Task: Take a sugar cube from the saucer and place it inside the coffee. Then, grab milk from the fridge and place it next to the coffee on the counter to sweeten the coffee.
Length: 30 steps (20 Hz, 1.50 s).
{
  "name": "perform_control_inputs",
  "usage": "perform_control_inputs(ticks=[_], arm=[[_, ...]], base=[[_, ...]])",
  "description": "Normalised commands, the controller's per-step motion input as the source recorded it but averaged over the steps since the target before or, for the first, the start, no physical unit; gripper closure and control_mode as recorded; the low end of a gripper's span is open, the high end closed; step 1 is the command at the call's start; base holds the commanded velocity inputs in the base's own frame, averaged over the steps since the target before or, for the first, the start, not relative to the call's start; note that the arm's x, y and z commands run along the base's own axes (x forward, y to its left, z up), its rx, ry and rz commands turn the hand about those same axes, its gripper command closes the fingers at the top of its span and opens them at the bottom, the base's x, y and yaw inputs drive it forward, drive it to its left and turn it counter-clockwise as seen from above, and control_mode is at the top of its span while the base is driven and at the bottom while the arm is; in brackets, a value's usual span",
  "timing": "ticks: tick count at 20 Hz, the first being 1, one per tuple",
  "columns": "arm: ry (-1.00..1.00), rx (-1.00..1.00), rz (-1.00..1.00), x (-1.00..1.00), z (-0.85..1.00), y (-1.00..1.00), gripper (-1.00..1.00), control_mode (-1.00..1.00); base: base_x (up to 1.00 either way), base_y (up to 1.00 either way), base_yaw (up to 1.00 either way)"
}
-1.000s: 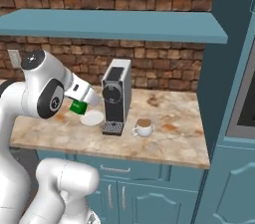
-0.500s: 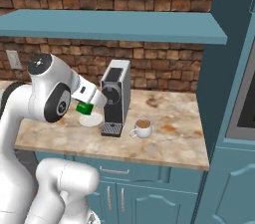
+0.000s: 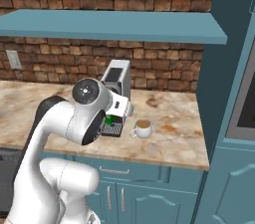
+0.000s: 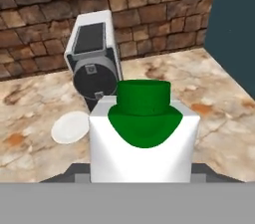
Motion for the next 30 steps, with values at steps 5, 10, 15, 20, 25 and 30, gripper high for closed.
perform_control_inputs(ticks=[5,10,15,20,25,30], arm=[[-0.19,-0.03,0.28,0.00,-0.74,-0.35,1.00,-1.00],[-0.08,-0.02,0.33,0.18,-0.30,-0.29,1.00,-1.00],[0.00,0.00,0.26,0.24,-0.09,-0.17,1.00,-1.00],[-0.12,-0.02,0.00,0.00,-0.42,0.00,1.00,-1.00],[-0.12,0.00,-0.16,0.01,-0.56,0.00,1.00,-1.00],[-0.07,0.00,-0.09,0.16,-0.43,-0.08,1.00,-1.00]], base=[[0.00,0.00,0.00],[0.00,0.00,0.00],[0.00,0.00,0.00],[0.00,0.00,0.00],[0.00,0.00,0.00],[0.00,0.00,0.00]])
